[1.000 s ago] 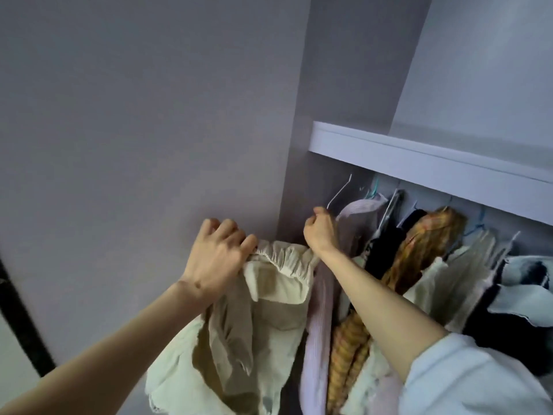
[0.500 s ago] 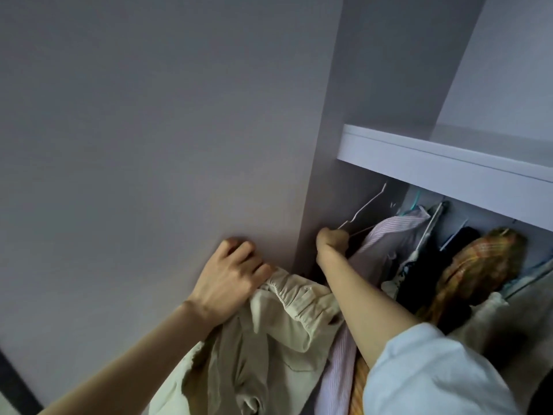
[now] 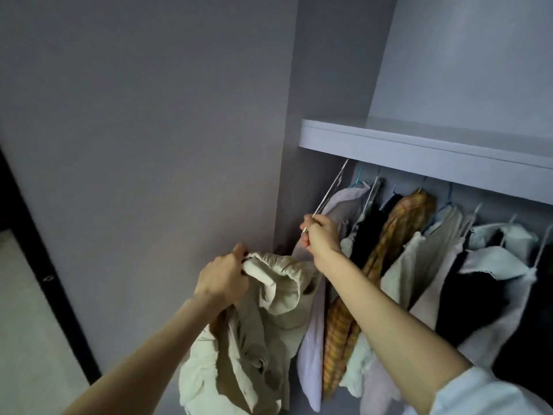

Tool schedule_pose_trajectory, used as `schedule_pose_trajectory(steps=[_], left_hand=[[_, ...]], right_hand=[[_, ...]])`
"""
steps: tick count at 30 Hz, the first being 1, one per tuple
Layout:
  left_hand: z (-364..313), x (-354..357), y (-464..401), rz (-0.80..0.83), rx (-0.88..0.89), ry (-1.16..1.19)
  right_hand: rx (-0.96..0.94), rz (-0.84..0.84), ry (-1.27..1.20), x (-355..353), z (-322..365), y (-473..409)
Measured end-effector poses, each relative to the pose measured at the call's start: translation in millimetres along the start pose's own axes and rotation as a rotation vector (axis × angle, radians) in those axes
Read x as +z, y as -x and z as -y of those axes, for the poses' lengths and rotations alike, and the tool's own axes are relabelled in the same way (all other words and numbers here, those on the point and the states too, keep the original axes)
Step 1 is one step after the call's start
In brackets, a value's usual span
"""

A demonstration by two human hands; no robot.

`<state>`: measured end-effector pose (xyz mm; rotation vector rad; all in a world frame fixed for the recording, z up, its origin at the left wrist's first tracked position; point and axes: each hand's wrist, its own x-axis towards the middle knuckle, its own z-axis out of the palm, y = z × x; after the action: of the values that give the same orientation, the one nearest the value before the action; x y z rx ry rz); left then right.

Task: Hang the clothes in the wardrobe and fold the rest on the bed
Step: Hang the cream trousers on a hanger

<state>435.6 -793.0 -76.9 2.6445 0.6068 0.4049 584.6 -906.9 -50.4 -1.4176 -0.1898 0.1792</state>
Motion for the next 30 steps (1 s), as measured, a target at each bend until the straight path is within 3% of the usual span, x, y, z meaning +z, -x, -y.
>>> schedule_pose_trajectory(steps=[6, 11, 14, 17, 23, 30], left_hand=[[15, 1, 52, 0.267, -0.259, 0.606], [14, -10, 89, 0.425, -0.437, 0.963], [7, -13, 98, 0.515, -0.436, 1.106], [0, -16, 105, 0.551, -0.390, 1.263], [-9, -15, 115, 0.493, -0.499, 1.189], [-19, -8, 121, 0.424, -0.431, 1.223]], right_hand=[[0.092, 0.119, -0.114, -51, -6, 112], [0.169, 0.288, -0.027, -94, -33, 180], [0.192, 0.385, 0.065, -114, -42, 200], [0.169, 0.369, 0.332, -131, -39, 199], [0.174, 0.055, 0.174, -143, -29, 181], [0.034, 0.138, 0.174, -155, -47, 203]])
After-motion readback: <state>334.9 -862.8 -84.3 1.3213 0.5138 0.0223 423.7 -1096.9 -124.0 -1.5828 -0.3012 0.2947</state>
